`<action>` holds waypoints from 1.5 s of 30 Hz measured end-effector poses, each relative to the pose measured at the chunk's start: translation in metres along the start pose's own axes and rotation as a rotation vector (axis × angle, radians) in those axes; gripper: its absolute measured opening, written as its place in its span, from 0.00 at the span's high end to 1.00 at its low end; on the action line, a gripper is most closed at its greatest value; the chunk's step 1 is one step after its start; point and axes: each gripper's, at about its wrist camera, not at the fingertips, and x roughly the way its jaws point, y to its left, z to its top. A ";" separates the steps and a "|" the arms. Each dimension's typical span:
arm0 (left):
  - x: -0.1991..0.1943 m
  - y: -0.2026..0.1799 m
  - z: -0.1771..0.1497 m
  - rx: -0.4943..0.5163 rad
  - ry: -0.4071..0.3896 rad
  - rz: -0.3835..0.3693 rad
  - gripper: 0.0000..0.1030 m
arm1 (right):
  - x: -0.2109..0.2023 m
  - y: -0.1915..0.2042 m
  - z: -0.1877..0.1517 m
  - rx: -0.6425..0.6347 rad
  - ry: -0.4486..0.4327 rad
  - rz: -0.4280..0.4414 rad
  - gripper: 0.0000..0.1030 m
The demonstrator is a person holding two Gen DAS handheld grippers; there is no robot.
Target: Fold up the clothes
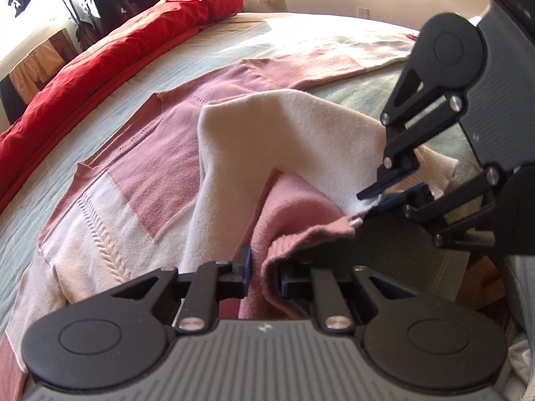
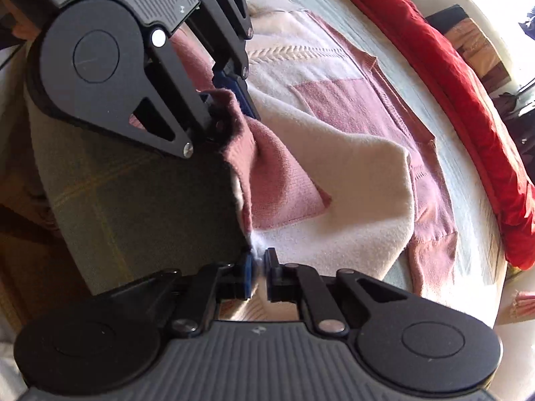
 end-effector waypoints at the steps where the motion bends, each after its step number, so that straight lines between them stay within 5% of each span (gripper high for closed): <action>1: -0.005 -0.001 -0.001 0.026 -0.001 -0.021 0.86 | -0.009 -0.005 -0.001 -0.012 0.004 0.033 0.92; 7: -0.025 -0.019 -0.009 0.194 0.036 -0.112 0.86 | -0.037 -0.016 -0.001 -0.025 0.039 0.245 0.92; 12: -0.017 -0.036 -0.021 0.265 0.098 -0.129 0.85 | -0.010 0.005 -0.002 -0.027 0.084 0.334 0.90; 16: -0.005 -0.037 -0.030 0.192 0.131 -0.143 0.76 | 0.015 0.013 -0.008 0.010 0.142 0.366 0.81; 19: -0.014 -0.038 -0.031 0.178 0.111 -0.135 0.76 | -0.002 -0.003 -0.010 0.054 0.088 0.364 0.79; 24: -0.050 -0.015 -0.019 0.027 0.042 -0.187 0.73 | -0.042 -0.067 -0.019 0.267 -0.039 0.345 0.61; 26: -0.063 -0.004 -0.014 -0.036 0.021 -0.197 0.61 | -0.048 -0.094 -0.027 0.378 -0.072 0.315 0.60; 29: -0.081 0.012 -0.009 -0.108 -0.017 -0.171 0.58 | -0.051 -0.132 -0.041 0.546 -0.106 0.260 0.60; 35: -0.067 0.037 -0.002 -0.206 0.015 -0.011 0.55 | -0.004 -0.182 -0.082 0.860 -0.099 0.189 0.60; 38: -0.048 0.043 0.001 -0.269 0.041 0.010 0.55 | 0.024 -0.188 -0.097 0.958 -0.115 0.190 0.61; 45: -0.004 0.040 0.032 -0.415 0.018 -0.089 0.55 | 0.068 -0.203 -0.107 1.156 -0.205 0.273 0.61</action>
